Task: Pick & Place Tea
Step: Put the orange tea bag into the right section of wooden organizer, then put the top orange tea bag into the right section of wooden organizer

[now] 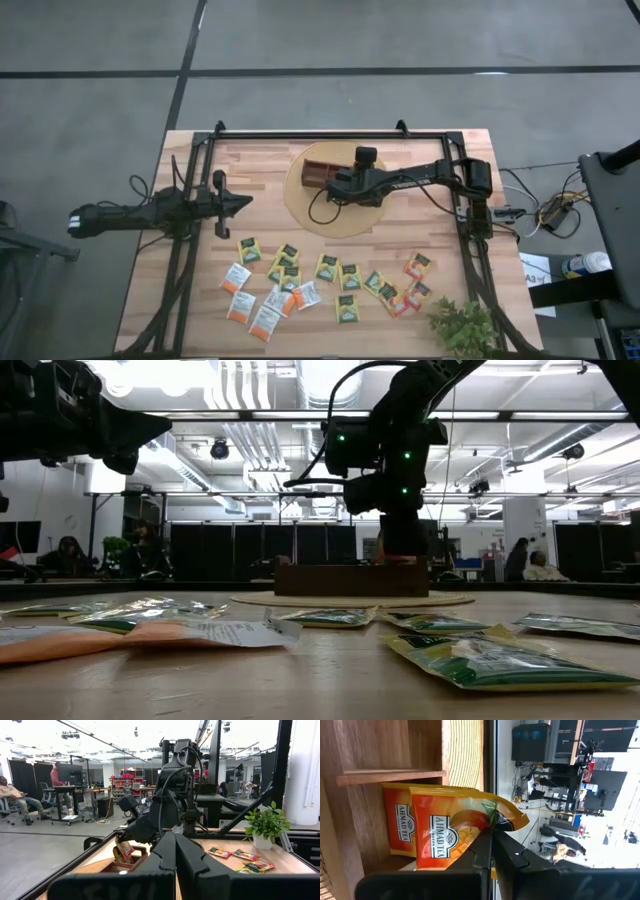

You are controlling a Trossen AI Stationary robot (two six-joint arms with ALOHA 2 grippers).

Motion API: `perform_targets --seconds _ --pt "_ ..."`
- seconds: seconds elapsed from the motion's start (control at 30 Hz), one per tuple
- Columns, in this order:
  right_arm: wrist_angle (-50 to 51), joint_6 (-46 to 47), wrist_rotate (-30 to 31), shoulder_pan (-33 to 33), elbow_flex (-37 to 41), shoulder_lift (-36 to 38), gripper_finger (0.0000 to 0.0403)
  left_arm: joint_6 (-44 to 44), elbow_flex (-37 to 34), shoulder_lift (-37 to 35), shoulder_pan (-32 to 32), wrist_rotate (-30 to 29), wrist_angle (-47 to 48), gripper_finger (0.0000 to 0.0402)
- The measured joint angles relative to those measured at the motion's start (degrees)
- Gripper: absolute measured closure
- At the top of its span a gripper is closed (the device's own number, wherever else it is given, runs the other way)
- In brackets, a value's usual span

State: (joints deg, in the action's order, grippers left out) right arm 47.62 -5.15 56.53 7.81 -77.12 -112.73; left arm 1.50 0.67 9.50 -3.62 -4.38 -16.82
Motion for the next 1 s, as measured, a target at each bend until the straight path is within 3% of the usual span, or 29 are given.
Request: perform_targets --seconds 0.23,0.7,1.0 --pt "0.0 -0.5 0.0 0.0 0.1 0.0 0.0390 0.0 0.0 0.0 0.0 0.0 0.0 0.0402" --pt "0.1 0.1 0.0 0.0 0.1 0.0 0.0322 0.0 0.0 0.0 0.0 0.0 0.0 0.0402" --pt "0.3 -1.4 0.0 0.0 0.1 0.0 0.0314 0.0 0.0 0.0 0.0 0.0 0.0 0.0402"
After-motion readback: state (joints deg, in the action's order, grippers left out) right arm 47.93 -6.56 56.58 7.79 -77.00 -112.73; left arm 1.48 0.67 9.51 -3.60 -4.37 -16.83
